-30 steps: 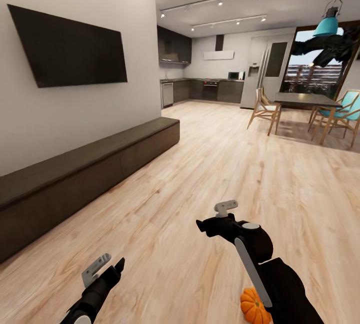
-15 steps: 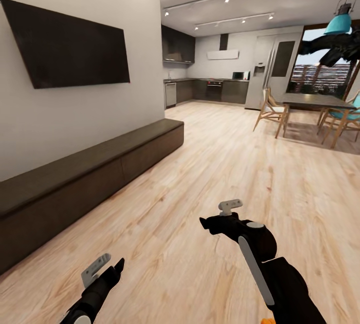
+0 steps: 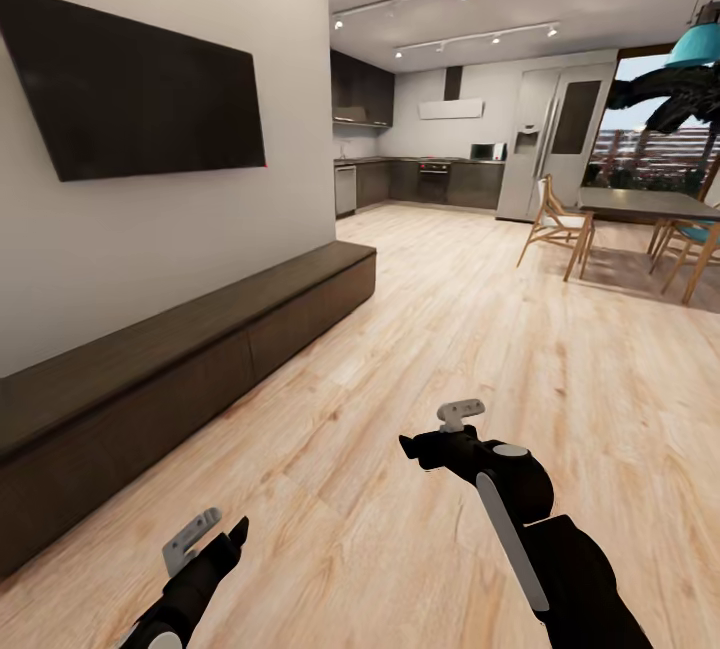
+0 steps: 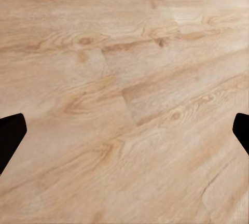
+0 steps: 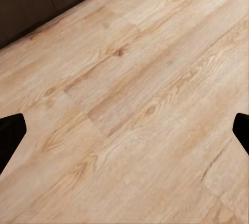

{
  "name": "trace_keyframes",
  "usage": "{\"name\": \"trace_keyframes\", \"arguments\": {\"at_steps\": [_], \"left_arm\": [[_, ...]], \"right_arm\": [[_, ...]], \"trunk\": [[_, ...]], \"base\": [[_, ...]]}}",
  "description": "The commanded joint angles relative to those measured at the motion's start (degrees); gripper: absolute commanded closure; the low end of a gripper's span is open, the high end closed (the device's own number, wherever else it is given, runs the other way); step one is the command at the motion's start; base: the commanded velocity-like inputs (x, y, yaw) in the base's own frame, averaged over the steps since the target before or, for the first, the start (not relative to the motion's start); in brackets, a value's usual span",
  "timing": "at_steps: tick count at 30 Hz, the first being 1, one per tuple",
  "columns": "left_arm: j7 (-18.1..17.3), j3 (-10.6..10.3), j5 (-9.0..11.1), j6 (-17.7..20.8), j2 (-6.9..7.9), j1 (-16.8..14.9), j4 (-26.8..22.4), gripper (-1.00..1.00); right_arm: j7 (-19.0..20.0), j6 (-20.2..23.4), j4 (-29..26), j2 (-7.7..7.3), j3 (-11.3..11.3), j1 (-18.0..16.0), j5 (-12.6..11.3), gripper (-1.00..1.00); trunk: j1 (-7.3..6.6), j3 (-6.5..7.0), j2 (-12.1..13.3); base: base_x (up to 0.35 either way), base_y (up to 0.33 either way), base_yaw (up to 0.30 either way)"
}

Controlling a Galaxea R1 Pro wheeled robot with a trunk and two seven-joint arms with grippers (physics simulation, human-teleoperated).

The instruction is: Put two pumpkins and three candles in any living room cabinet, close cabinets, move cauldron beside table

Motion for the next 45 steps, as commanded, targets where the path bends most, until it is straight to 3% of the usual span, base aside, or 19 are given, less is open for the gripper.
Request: {"name": "trace_keyframes", "arguments": {"at_steps": [1,45], "left_arm": [[0.5,-0.1,0.4,0.1,0.05,0.0,-0.1,-1.0],[0.9,-0.1,0.4,0.1,0.05,0.0,-0.1,-1.0]], "right_arm": [[0.0,0.3,0.0,0.02,0.0,0.0,-0.1,-1.0],[0.0,0.2,0.0,0.02,0.0,0.0,-0.1,-1.0]], "trunk": [[0.03,-0.05,0.0],[0.03,-0.05,0.0]], "base": [[0.328,0.019,0.0],[0.334,0.009,0.0]]}}
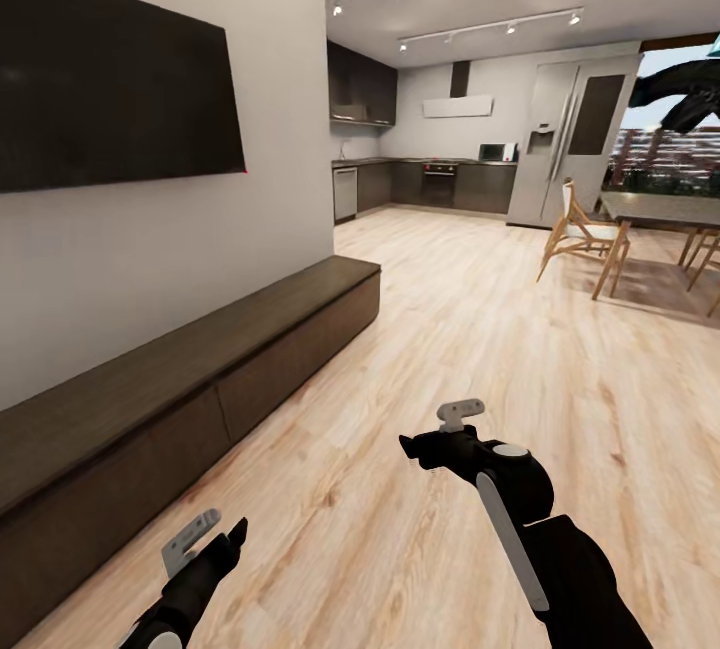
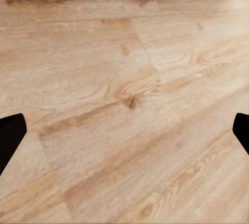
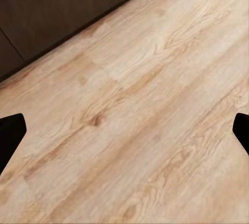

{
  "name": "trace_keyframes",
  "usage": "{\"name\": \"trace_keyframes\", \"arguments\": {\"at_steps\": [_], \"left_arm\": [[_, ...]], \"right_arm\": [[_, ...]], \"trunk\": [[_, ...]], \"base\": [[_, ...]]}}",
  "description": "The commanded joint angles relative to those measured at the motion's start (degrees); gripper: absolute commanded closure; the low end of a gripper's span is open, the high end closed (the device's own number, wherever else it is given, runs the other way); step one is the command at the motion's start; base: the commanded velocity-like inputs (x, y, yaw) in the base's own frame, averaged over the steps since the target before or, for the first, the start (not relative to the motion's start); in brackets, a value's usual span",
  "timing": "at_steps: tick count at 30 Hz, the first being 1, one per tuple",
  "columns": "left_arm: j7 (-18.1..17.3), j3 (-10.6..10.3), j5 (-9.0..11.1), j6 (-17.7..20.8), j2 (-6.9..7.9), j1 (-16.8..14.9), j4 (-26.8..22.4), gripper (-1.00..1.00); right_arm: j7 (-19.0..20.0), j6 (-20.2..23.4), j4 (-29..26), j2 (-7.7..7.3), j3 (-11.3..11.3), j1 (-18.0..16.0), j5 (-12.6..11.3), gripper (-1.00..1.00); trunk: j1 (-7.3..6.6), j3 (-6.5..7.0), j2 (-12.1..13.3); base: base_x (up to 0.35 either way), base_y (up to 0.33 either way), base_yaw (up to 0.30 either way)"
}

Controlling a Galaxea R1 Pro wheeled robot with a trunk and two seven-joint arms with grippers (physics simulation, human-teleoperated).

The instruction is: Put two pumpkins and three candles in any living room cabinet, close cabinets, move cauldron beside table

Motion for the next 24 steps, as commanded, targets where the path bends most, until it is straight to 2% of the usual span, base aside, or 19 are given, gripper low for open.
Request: {"name": "trace_keyframes", "arguments": {"at_steps": [1,11,24], "left_arm": [[0.4,-0.1,0.4,0.1,0.05,0.0,-0.1,-1.0],[0.5,-0.1,0.4,0.1,0.05,0.0,-0.1,-1.0],[0.0,-0.2,0.4,0.1,0.05,0.1,-0.1,-1.0]], "right_arm": [[0.0,0.2,0.0,0.02,0.0,0.0,-0.1,-1.0],[0.0,0.3,0.0,0.02,-0.1,0.0,-0.2,-1.0],[0.0,0.3,0.0,0.02,-0.1,0.0,-0.2,-1.0]], "trunk": [[0.03,-0.05,0.0],[0.03,-0.05,0.0],[0.03,-0.05,0.0]], "base": [[0.336,0.0,0.0],[0.336,-0.011,0.0],[0.336,-0.106,0.0]]}}
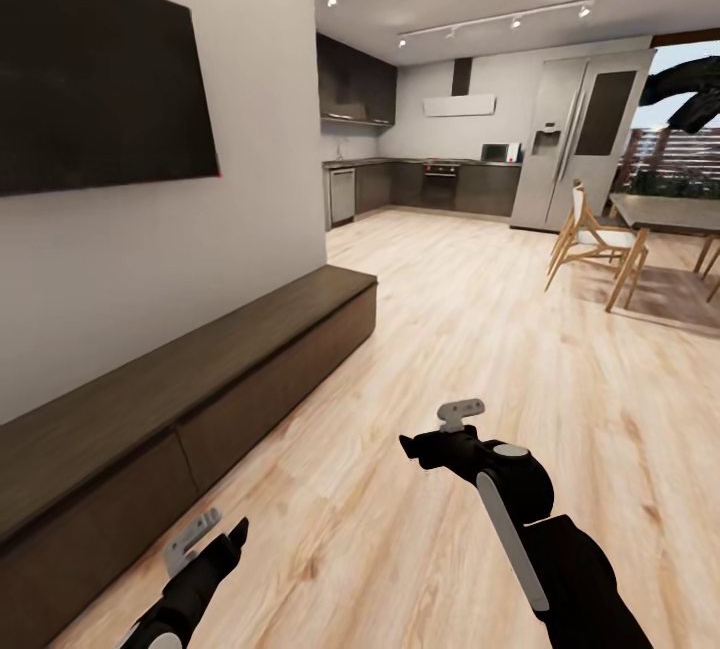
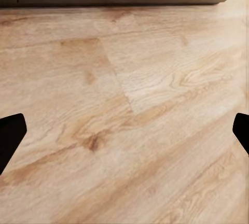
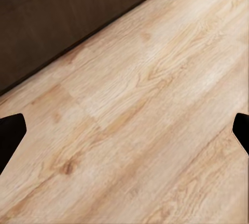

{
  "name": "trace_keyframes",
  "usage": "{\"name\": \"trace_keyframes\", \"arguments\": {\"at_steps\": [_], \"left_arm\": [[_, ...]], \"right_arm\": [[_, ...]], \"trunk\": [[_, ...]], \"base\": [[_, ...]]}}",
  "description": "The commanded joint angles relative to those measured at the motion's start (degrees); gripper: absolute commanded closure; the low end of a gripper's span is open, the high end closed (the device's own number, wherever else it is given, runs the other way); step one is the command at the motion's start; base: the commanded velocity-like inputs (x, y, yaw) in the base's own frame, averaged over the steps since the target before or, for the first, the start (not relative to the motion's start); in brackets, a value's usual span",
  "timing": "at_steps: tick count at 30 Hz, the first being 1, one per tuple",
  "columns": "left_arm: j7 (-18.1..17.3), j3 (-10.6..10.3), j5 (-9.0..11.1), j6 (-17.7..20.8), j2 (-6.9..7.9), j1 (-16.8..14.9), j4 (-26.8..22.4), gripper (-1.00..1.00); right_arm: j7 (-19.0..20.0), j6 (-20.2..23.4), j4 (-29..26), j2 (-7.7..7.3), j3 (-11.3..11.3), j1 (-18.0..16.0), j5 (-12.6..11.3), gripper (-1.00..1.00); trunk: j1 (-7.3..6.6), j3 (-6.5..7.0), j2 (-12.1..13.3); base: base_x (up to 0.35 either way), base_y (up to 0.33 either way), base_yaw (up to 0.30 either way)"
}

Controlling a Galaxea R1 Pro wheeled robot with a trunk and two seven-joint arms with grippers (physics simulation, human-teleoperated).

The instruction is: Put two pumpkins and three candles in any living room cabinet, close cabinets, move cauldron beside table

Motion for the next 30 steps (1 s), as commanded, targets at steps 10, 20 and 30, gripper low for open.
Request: {"name": "trace_keyframes", "arguments": {"at_steps": [10,20,30], "left_arm": [[0.1,-0.1,0.4,0.1,0.05,0.0,-0.1,-1.0],[0.0,0.0,0.5,0.1,0.06,0.0,-0.1,-1.0],[0.1,0.0,0.5,0.1,0.06,0.0,0.0,-1.0]], "right_arm": [[0.0,0.4,0.0,0.01,-0.1,0.0,-0.1,-1.0],[0.0,0.3,0.0,0.01,0.0,0.0,-0.1,-1.0],[0.1,0.6,-0.1,0.01,0.0,0.0,-0.1,-1.0]], "trunk": [[0.03,-0.05,0.0],[0.03,-0.05,0.0],[0.03,-0.05,0.0]], "base": [[0.336,-0.117,0.0],[0.336,-0.122,0.0],[0.336,-0.124,0.0]]}}
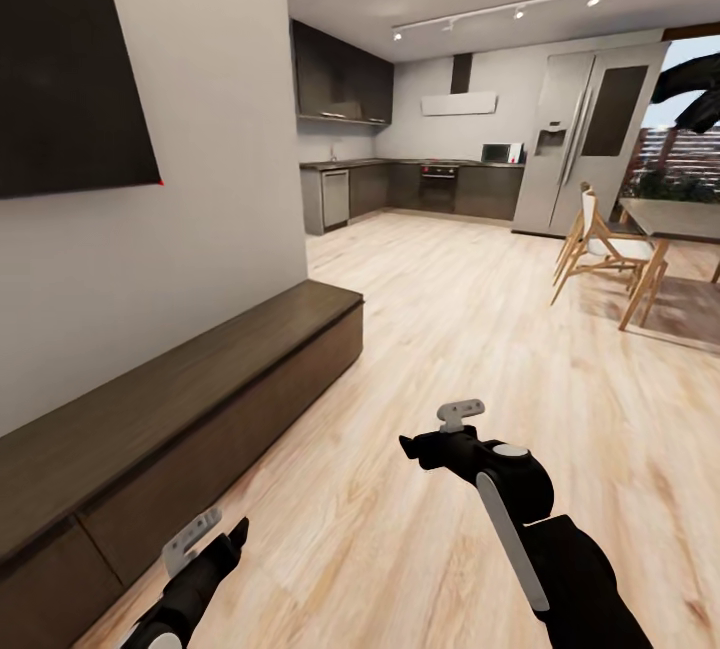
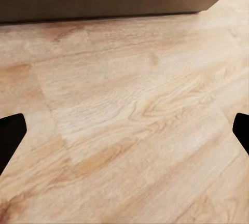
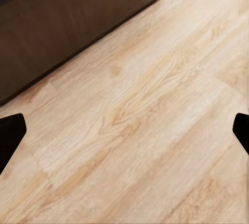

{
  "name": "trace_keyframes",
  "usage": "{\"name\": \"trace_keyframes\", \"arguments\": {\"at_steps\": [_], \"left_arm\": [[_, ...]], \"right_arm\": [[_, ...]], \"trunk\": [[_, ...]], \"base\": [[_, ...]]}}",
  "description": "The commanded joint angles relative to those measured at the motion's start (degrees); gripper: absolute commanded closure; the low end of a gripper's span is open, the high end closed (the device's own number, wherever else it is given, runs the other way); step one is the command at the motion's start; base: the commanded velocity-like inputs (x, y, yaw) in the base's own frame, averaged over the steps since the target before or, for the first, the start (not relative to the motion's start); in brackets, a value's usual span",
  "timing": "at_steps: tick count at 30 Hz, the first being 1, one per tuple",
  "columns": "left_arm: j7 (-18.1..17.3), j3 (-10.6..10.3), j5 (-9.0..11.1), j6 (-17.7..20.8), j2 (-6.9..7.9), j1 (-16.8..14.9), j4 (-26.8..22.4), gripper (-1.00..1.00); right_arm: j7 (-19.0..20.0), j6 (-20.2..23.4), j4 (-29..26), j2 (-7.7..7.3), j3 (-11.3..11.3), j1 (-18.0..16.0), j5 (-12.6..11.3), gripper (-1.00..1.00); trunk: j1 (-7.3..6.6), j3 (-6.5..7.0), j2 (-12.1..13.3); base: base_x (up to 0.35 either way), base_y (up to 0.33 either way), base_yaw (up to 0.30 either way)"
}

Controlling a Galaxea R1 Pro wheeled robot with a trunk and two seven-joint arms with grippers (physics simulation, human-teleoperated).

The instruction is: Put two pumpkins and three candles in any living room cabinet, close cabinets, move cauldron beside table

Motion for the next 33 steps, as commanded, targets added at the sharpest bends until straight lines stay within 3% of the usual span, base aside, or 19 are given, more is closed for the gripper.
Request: {"name": "trace_keyframes", "arguments": {"at_steps": [1,9,19,33], "left_arm": [[0.5,-0.1,0.4,0.1,0.05,0.0,-0.1,-1.0],[0.5,-0.1,0.4,0.1,0.04,0.0,0.1,-1.0],[0.5,0.0,0.5,0.1,0.04,0.0,0.4,-1.0],[1.2,-0.1,0.4,0.1,0.04,0.0,0.4,-1.0]], "right_arm": [[0.0,0.3,0.0,0.06,0.0,0.0,-0.1,-1.0],[-0.1,0.5,0.0,0.1,0.0,0.0,-0.1,-1.0],[-0.1,0.5,0.0,0.1,0.0,0.0,-0.1,-1.0],[-0.1,0.3,0.0,0.1,-0.1,0.0,-0.1,-1.0]], "trunk": [[0.03,-0.05,0.0],[0.03,-0.05,0.0],[0.03,-0.05,0.0],[0.03,-0.05,0.0]], "base": [[0.336,-0.127,0.0],[0.302,-0.117,0.034],[0.042,-0.035,0.259],[0.012,-0.3,0.293]]}}
